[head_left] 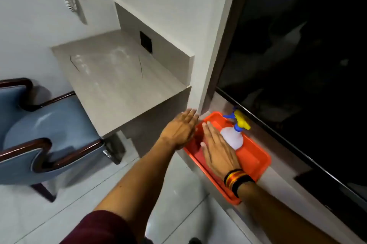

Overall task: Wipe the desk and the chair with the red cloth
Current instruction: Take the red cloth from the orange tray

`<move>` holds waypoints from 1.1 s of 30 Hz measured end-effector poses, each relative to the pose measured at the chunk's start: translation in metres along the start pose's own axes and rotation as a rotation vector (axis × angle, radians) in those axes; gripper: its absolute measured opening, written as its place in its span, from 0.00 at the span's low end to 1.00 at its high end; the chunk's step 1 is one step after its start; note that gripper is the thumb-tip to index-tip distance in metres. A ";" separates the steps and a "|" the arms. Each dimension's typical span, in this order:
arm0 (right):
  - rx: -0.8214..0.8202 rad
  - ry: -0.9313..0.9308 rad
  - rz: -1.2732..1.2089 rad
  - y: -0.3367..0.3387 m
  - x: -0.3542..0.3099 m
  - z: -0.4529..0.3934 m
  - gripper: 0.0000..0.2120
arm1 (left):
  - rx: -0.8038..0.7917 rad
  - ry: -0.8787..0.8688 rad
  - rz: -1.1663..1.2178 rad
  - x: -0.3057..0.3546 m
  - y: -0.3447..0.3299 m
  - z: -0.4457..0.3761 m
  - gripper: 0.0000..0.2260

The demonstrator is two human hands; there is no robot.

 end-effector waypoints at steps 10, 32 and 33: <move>-0.337 -0.499 0.041 -0.055 0.074 0.053 0.27 | -0.361 -0.032 -0.051 0.064 -0.072 -0.035 0.25; 0.201 -0.613 -0.763 0.012 -0.065 -0.119 0.11 | -0.042 0.074 0.320 -0.146 0.099 -0.031 0.22; 0.201 -0.601 -0.813 0.011 -0.080 -0.144 0.11 | -0.009 0.140 0.365 -0.173 0.111 -0.025 0.23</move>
Point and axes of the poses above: each hand's wrist, its own z-axis away from the middle knuckle, its own y-axis out of the back of the hand, x = y × z, the point moved 3 cm from there along -z, towards the middle knuckle, and after that the axes turned 6 degrees about -y, right-handed, at the moved point
